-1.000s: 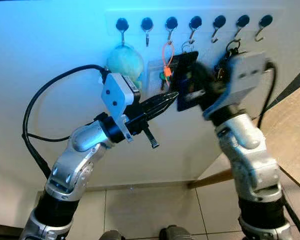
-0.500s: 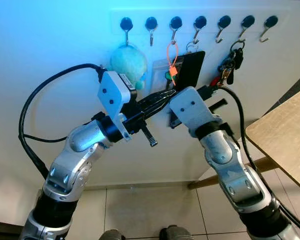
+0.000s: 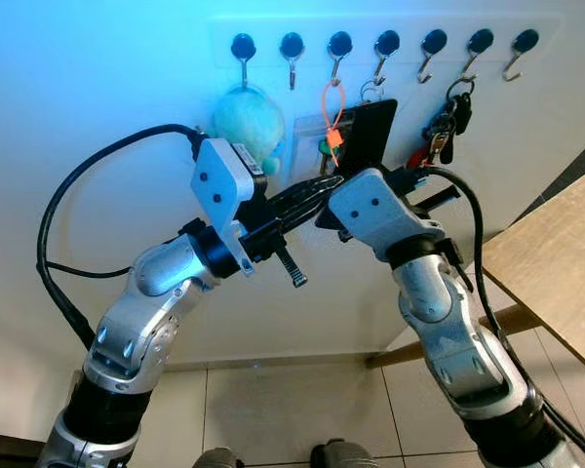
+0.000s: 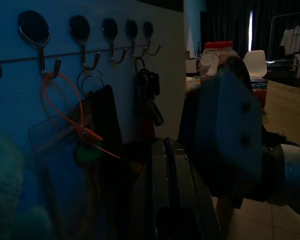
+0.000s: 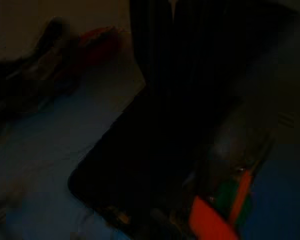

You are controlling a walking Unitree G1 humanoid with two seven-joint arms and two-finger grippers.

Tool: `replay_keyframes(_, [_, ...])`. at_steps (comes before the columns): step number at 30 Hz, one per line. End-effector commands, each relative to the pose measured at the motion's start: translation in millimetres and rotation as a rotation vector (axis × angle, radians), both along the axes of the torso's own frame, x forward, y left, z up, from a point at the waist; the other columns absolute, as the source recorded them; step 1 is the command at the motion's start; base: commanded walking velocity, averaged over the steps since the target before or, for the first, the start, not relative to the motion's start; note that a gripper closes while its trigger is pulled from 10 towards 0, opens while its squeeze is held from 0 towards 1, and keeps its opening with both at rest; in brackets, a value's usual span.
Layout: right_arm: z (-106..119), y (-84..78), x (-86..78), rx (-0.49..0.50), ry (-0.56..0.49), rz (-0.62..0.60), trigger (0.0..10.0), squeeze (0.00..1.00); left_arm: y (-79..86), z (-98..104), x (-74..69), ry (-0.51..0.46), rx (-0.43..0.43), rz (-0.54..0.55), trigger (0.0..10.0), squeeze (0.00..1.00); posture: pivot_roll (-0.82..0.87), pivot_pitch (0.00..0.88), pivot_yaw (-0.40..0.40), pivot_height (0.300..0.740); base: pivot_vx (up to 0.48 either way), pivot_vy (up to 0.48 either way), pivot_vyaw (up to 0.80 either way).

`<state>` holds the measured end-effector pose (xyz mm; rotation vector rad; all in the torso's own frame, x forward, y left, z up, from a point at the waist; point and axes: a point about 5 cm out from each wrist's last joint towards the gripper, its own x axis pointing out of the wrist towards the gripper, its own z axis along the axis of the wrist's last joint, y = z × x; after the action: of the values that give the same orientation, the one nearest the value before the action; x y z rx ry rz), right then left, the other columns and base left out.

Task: Hang keys on a hook

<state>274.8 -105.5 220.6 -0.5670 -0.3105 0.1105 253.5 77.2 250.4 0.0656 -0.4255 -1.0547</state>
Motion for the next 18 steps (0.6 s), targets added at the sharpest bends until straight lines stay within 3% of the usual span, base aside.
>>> replay_keyframes(1, [-3,-1.7,-3.7,0.034,0.034,0.019,10.0,0.0,-3.0,-1,-5.0,0.004,0.002,-0.031,10.0,0.0,0.05,0.125,-0.013,0.74,0.0,0.0,0.0])
replay_keyframes(8, [-35,-11.7,-15.0,0.098,0.241,-0.009,10.0,0.0,-2.8,-1,-5.4,0.004,0.007,-0.033,10.0,0.0,0.04,0.127,-0.011,0.74,0.0,0.0,0.0])
replay_keyframes(18, [-23,-17.5,-16.0,0.125,0.221,-0.038,10.0,0.0,-2.5,-1,-4.7,0.003,0.008,-0.038,10.0,0.0,0.04,0.125,-0.007,0.74,0.0,0.0,0.0])
